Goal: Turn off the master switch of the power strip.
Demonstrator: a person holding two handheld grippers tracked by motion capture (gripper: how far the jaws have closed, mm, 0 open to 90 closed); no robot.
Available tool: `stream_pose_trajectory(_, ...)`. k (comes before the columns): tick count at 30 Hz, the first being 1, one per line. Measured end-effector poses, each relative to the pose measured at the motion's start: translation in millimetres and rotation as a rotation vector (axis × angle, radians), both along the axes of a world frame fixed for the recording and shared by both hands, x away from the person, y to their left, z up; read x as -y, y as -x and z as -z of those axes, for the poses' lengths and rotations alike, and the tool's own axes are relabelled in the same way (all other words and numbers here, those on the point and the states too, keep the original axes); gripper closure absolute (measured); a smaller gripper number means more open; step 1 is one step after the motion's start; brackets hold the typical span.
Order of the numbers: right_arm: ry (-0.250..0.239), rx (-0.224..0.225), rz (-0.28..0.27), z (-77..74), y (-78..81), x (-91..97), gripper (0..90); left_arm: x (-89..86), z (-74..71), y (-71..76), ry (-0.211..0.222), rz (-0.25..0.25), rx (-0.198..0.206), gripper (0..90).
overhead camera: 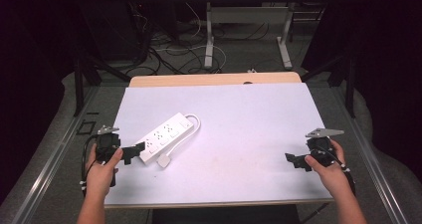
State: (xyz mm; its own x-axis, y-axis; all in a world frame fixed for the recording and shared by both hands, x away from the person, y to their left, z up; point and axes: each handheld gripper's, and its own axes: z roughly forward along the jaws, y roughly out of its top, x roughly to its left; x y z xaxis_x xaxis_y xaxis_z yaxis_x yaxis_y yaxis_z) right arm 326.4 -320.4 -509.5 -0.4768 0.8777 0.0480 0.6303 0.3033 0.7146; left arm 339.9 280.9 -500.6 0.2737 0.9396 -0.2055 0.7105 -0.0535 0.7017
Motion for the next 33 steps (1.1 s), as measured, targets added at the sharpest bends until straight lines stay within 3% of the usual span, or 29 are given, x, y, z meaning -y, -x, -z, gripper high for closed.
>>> stream_pose_trajectory(7, -0.001, 0.001, 0.003, -0.2, 0.3, -0.8, 0.0, -4.1, 7.3, 0.0, 0.023, -0.023, -0.003, 2.9)
stream_pose_trajectory(12, -0.002, -0.001, -0.001, -0.1, 0.1, -0.6, 0.0, -7.5, 8.8, 0.1, 0.016, -0.011, -0.023, 3.0)
stream_pose_trajectory(22, -0.004, -0.005, 0.003, 0.9, -0.4, -1.3, 0.0, -9.1, 14.7, -0.3, 0.019, -0.022, -0.006, 3.1)
stream_pose_trajectory(26, -0.003, -0.007, 0.001, 1.6, -0.9, -1.2, 0.0, -12.5, 14.9, -0.2, 0.018, -0.017, -0.029, 3.1)
stream_pose_trajectory(33, -0.005, -0.007, 0.002, 1.1, -0.8, -1.4, 0.0, -13.2, 15.9, -0.2, 0.025, -0.035, -0.018, 3.1)
